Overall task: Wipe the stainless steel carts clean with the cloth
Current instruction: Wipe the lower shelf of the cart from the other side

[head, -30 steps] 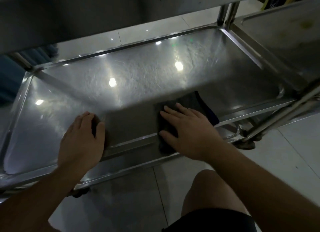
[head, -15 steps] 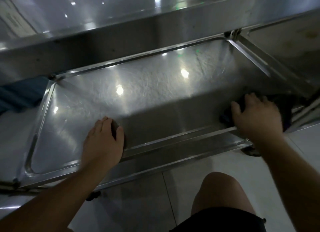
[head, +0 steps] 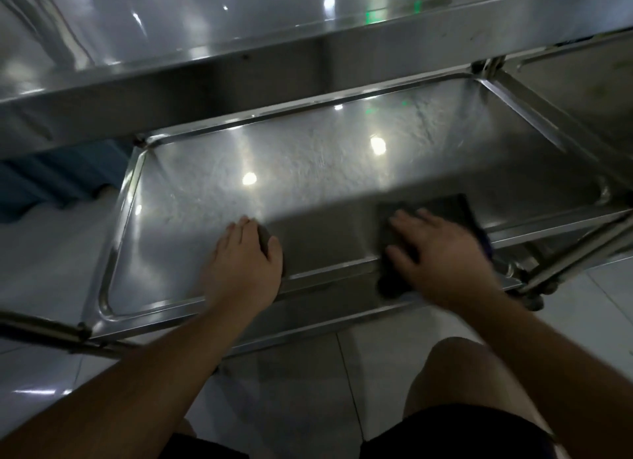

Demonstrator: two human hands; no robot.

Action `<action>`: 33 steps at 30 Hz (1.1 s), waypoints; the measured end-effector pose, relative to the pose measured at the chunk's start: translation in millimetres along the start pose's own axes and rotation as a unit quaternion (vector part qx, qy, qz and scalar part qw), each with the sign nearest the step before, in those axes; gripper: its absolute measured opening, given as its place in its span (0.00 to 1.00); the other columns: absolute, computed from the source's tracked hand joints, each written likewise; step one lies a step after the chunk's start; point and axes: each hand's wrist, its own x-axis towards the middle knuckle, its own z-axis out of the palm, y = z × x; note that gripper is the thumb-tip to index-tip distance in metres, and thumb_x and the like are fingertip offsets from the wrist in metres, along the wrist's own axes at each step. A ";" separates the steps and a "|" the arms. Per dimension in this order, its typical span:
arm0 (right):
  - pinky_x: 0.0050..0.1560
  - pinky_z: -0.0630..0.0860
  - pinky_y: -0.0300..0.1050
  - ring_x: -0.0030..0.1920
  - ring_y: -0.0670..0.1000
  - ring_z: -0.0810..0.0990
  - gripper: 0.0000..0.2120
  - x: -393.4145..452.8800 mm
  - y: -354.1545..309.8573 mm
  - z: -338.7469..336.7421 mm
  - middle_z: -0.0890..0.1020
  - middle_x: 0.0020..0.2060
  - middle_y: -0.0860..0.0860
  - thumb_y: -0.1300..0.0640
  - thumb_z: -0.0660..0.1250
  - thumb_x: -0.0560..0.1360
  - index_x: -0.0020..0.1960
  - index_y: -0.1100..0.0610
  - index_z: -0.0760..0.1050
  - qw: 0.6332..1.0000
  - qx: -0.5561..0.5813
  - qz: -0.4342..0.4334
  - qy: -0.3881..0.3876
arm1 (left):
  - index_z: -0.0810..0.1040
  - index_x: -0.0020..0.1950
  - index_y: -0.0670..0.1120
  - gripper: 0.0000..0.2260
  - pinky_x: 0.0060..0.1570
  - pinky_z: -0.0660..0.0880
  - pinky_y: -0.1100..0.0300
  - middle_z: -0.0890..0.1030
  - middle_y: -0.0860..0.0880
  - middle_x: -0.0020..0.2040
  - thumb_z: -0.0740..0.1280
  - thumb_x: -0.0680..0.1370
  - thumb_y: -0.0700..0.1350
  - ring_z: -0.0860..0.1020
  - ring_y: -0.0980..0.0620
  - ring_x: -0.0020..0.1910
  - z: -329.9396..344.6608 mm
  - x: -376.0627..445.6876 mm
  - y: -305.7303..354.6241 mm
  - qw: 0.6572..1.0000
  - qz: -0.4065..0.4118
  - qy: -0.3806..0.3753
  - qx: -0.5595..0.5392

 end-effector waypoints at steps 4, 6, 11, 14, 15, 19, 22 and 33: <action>0.80 0.57 0.61 0.82 0.58 0.56 0.33 49.8 96.2 -31.3 0.58 0.83 0.49 0.35 0.52 0.83 0.83 0.48 0.57 0.984 -0.020 0.162 -0.076 | 0.61 0.84 0.46 0.32 0.83 0.55 0.45 0.62 0.46 0.85 0.46 0.85 0.63 0.58 0.45 0.84 3.3 -0.1 -0.9 1.000 0.004 -0.003 -0.010; 0.81 0.49 0.64 0.83 0.61 0.47 0.33 80.3 106.1 -29.6 0.49 0.85 0.48 0.36 0.49 0.85 0.85 0.48 0.47 0.974 -0.030 0.202 -0.103 | 0.61 0.84 0.46 0.33 0.83 0.53 0.47 0.61 0.46 0.85 0.45 0.85 0.63 0.57 0.45 0.85 3.7 0.8 -0.4 1.000 0.006 -0.002 -0.010; 0.80 0.45 0.63 0.83 0.60 0.44 0.35 139.7 19.2 7.2 0.47 0.85 0.44 0.34 0.44 0.81 0.85 0.47 0.46 0.985 -0.037 0.147 -0.087 | 0.60 0.85 0.46 0.37 0.82 0.50 0.48 0.60 0.46 0.85 0.41 0.82 0.65 0.56 0.45 0.85 4.2 2.3 -2.7 1.000 0.013 0.005 -0.020; 0.80 0.45 0.63 0.84 0.59 0.45 0.34 160.7 -49.8 24.1 0.49 0.84 0.44 0.36 0.45 0.82 0.85 0.47 0.47 0.992 -0.045 0.074 -0.094 | 0.59 0.85 0.45 0.33 0.80 0.46 0.50 0.60 0.46 0.86 0.45 0.85 0.63 0.55 0.45 0.85 4.6 1.7 -5.9 0.999 0.022 0.004 -0.028; 0.80 0.45 0.63 0.84 0.59 0.45 0.33 162.6 -74.8 31.0 0.49 0.84 0.44 0.37 0.45 0.83 0.85 0.47 0.47 0.993 -0.050 0.043 -0.101 | 0.60 0.85 0.45 0.32 0.80 0.46 0.50 0.60 0.45 0.85 0.46 0.85 0.61 0.55 0.45 0.85 4.0 2.1 -6.3 0.999 0.025 0.003 -0.035; 0.81 0.46 0.61 0.84 0.56 0.46 0.28 151.6 -147.0 62.1 0.48 0.84 0.42 0.43 0.41 0.86 0.85 0.46 0.46 0.982 -0.078 -0.128 -0.116 | 0.70 0.74 0.43 0.22 0.78 0.66 0.42 0.70 0.42 0.76 0.55 0.85 0.54 0.69 0.41 0.76 -4.3 3.0 -7.7 0.993 0.010 0.014 -0.121; 0.81 0.44 0.57 0.84 0.52 0.45 0.27 148.3 -145.3 62.1 0.48 0.84 0.40 0.45 0.43 0.86 0.85 0.43 0.45 0.979 -0.064 -0.147 -0.123 | 0.71 0.64 0.44 0.13 0.62 0.76 0.47 0.73 0.45 0.62 0.63 0.83 0.49 0.74 0.47 0.58 -12.7 -3.2 -9.8 0.983 0.030 0.057 -0.171; 0.81 0.46 0.56 0.84 0.51 0.47 0.28 145.1 -147.4 66.4 0.50 0.83 0.39 0.40 0.42 0.85 0.84 0.42 0.47 0.984 -0.066 -0.125 -0.107 | 0.75 0.63 0.54 0.12 0.54 0.79 0.53 0.72 0.57 0.61 0.67 0.80 0.50 0.76 0.55 0.53 -56.5 -76.0 -118.7 0.976 0.084 0.048 -0.197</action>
